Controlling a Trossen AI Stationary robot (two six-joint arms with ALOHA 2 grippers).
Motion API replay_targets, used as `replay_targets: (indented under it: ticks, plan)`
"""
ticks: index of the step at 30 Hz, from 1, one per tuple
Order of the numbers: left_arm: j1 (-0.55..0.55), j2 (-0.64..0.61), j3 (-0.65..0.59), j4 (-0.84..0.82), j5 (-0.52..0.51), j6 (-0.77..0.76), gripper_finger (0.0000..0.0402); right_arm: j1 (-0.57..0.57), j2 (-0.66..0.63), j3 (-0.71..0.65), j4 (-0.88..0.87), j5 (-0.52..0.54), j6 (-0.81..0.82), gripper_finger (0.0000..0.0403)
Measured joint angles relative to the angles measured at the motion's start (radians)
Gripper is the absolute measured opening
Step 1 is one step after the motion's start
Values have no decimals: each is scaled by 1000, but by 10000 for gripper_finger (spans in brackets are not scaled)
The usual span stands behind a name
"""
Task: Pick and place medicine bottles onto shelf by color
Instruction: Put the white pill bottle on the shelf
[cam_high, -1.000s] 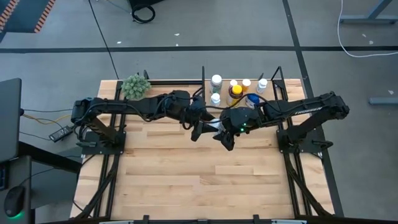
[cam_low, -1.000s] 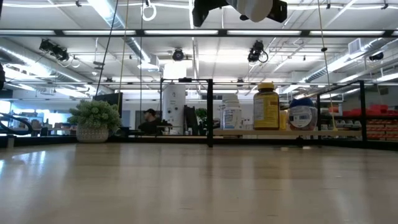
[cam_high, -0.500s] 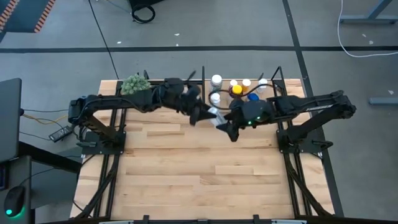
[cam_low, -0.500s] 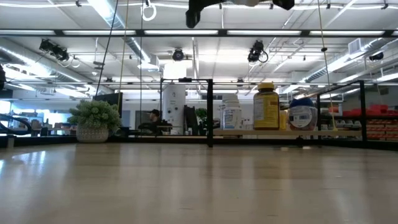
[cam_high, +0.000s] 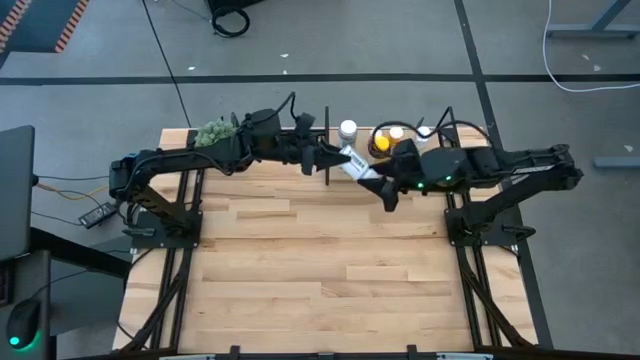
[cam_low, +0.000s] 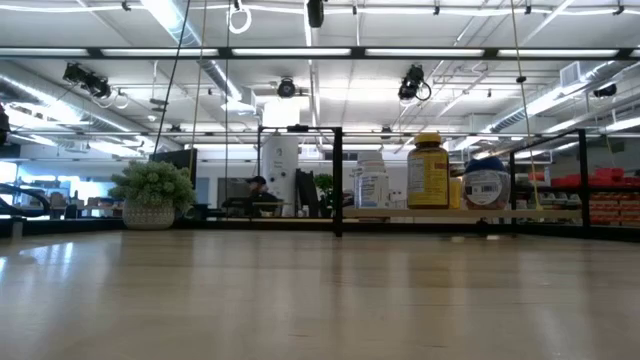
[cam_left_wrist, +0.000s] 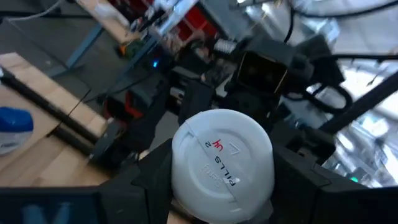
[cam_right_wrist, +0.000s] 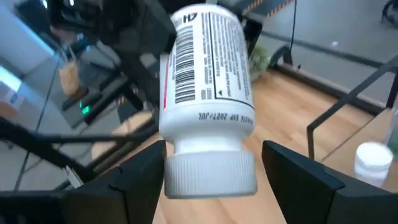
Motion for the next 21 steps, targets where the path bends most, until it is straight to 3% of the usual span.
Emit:
replay_targets:
  ticks: [7, 21]
  plan:
    - [11, 0, 0, 118, -78, -88, 209, 3, -48, 0, 94, 130, -65, 271]
    - [17, 0, 0, 310, -201, -113, 209, 2, -57, -1, 285, 262, -174, 271]
